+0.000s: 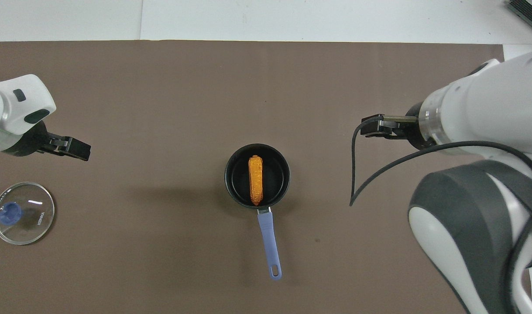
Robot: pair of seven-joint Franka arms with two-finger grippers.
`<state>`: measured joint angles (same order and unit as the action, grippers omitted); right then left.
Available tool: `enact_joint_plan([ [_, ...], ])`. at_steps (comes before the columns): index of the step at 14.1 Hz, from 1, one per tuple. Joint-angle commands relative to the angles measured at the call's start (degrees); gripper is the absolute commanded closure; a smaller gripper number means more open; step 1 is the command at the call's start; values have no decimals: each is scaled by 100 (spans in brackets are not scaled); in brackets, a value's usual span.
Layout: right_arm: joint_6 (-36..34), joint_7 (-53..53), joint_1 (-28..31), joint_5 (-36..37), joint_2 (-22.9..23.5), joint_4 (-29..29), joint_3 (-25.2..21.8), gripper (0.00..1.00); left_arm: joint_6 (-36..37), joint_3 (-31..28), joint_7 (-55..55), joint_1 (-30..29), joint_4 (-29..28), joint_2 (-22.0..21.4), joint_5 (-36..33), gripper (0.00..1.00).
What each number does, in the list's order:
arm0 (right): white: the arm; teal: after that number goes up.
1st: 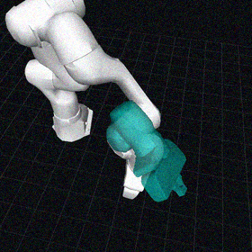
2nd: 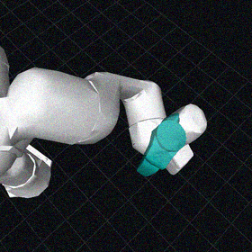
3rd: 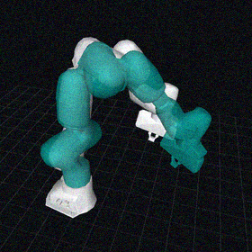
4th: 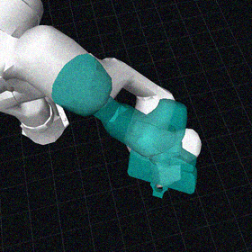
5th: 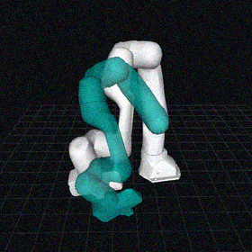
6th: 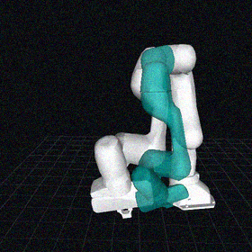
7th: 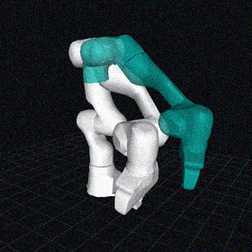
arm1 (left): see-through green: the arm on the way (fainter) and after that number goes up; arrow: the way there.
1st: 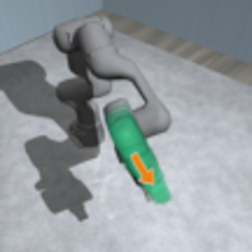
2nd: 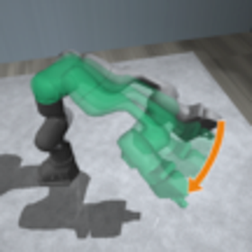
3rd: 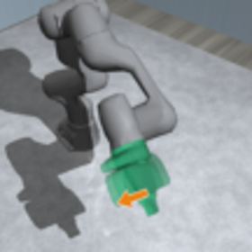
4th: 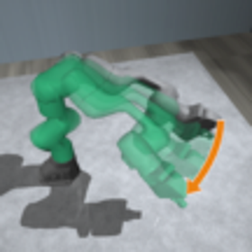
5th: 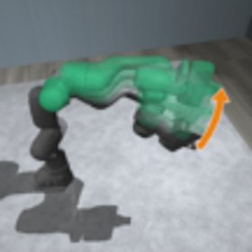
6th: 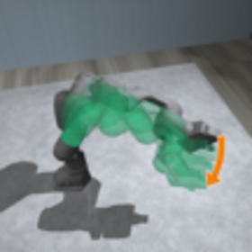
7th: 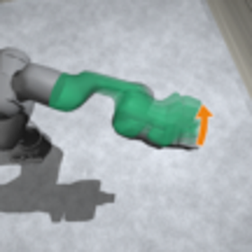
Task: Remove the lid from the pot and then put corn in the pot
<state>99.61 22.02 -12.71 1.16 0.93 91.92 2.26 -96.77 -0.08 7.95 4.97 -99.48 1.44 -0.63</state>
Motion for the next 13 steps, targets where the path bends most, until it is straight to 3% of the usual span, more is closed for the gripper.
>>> enact_joint_plan([
  [1,-547,-583,347,-81,4,-367,55,0,246,-45,-502,57,113,-118,63,0],
  [6,-1057,-954,823,-230,-400,-394,-15,0,869,-71,-637,-31,605,-144,257,0],
  [10,-1566,-963,841,-239,-647,-674,-366,0,1747,-80,-540,-22,1350,-39,178,0],
  [13,-1699,-1356,832,-221,-822,-676,-752,0,1785,-98,-514,-13,1397,-82,195,0],
])
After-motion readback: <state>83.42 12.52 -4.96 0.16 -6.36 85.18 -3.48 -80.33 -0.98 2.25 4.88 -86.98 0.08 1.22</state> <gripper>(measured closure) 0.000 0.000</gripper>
